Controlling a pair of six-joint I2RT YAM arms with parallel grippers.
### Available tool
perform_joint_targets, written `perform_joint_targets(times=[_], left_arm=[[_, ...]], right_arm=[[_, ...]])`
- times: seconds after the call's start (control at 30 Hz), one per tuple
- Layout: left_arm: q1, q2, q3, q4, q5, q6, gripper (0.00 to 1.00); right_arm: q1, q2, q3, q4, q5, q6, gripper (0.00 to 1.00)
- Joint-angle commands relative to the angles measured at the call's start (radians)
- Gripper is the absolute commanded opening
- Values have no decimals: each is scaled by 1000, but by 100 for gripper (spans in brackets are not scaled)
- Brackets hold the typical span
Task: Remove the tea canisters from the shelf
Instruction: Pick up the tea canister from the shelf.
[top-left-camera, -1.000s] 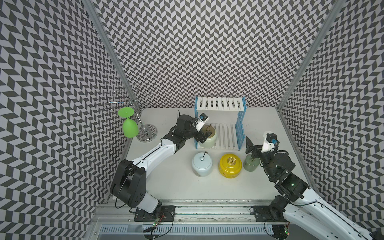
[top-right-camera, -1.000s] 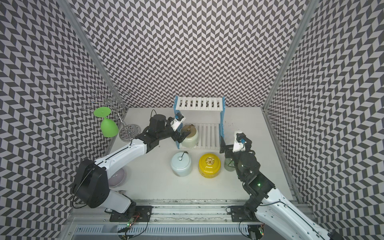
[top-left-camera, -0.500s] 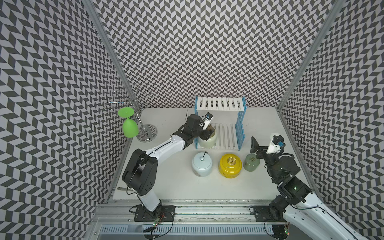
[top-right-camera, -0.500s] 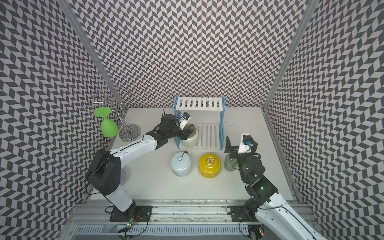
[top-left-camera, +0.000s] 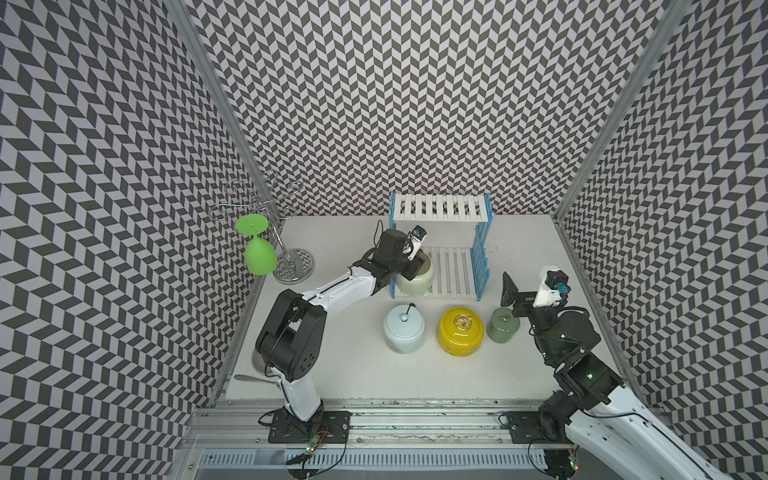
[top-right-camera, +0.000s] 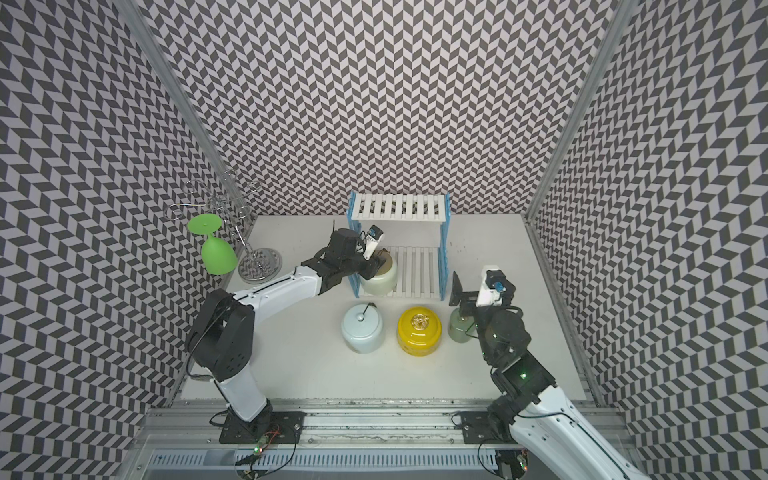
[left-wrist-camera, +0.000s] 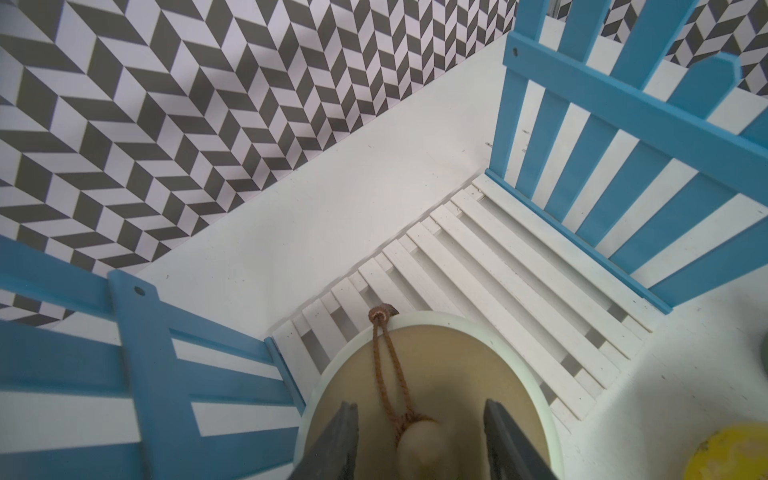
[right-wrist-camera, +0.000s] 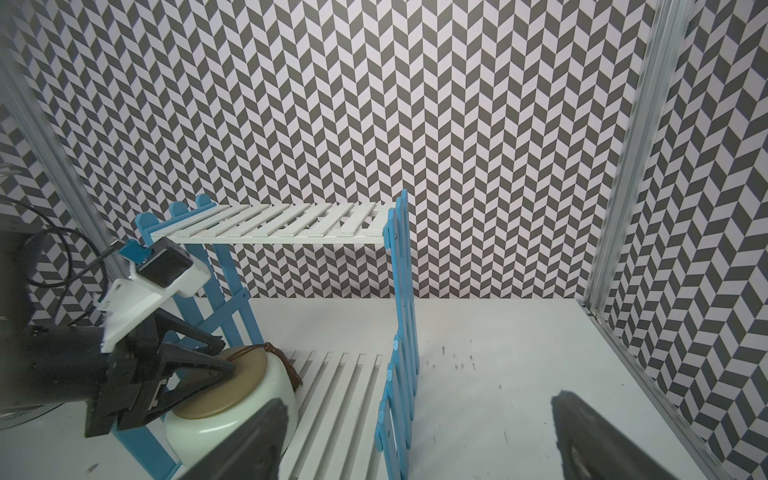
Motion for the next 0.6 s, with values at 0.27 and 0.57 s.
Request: perform_joint_targets(times=[0.27, 0.57], left_arm=[[-7, 31, 37, -35, -15, 7, 38], [-8, 18, 46, -40, -4, 22, 0]], right_arm=[[-14, -13, -10, 44, -13, 7, 100], [-17, -22, -13, 57, -9, 1, 100]])
